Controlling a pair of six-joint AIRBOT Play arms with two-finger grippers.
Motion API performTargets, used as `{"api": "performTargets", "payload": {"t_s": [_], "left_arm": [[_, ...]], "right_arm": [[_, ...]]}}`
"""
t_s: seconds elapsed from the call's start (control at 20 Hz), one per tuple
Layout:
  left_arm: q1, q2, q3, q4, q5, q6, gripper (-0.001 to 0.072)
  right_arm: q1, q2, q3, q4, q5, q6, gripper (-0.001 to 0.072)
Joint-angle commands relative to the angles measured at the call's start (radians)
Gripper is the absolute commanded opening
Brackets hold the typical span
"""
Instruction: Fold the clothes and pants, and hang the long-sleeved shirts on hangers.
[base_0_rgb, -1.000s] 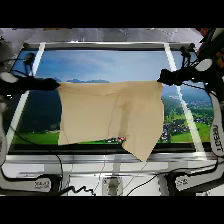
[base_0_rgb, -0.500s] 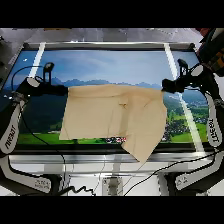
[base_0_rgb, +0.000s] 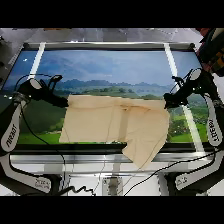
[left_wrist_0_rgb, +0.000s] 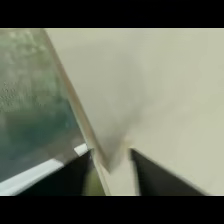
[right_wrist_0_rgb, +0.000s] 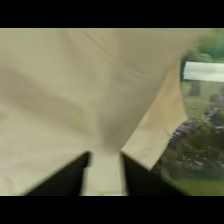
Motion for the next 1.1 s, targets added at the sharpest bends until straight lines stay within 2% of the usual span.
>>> {"api": "performTargets", "payload": {"t_s": [0.0, 0.1, 0.25, 0.35, 0.5, 0.6, 0.7, 0.9, 1.05], "left_arm": [[0.003, 0.01, 0.003, 0.008, -0.025, -0.045, 0.0684], [0.005, 0.052, 0.003, 0.017, -0.032, -0.045, 0.0682], [0.031, 0.17, 0.003, 0.125, -0.056, -0.083, 0.0539], [0.063, 0.246, 0.003, 0.138, -0.106, -0.089, 0.0538], [0.095, 0.322, 0.002, 0.138, -0.185, -0.09, 0.0537], [0.103, 0.335, 0.002, 0.134, -0.212, -0.091, 0.0537], [0.105, 0.322, 0.001, 0.087, -0.206, -0.126, 0.0537], [0.105, 0.29, -0.005, -0.09, -0.187, -0.139, 0.0536], [0.106, 0.289, -0.037, -0.175, -0.117, -0.203, 0.0536]], "right_arm": [[0.0, 0.007, -0.011, -0.037, 0.009, 0.0, 0.0551], [0.0, 0.027, -0.011, -0.053, 0.015, 0.0, 0.055], [-0.014, 0.106, -0.023, -0.078, 0.032, 0.001, 0.0546], [-0.037, 0.196, -0.109, -0.048, 0.036, 0.002, 0.0545], [-0.065, 0.379, -0.372, -0.021, 0.039, 0.003, 0.054], [-0.065, 0.502, -0.58, -0.014, 0.035, 0.005, 0.0363], [-0.065, 0.582, -0.758, 0.029, 0.014, 0.026, 0.0367], [-0.065, 0.603, -0.956, 0.109, -0.18, 0.093, 0.0368], [-0.065, 0.587, -1.011, 0.199, -0.333, 0.088, 0.0368]]}}
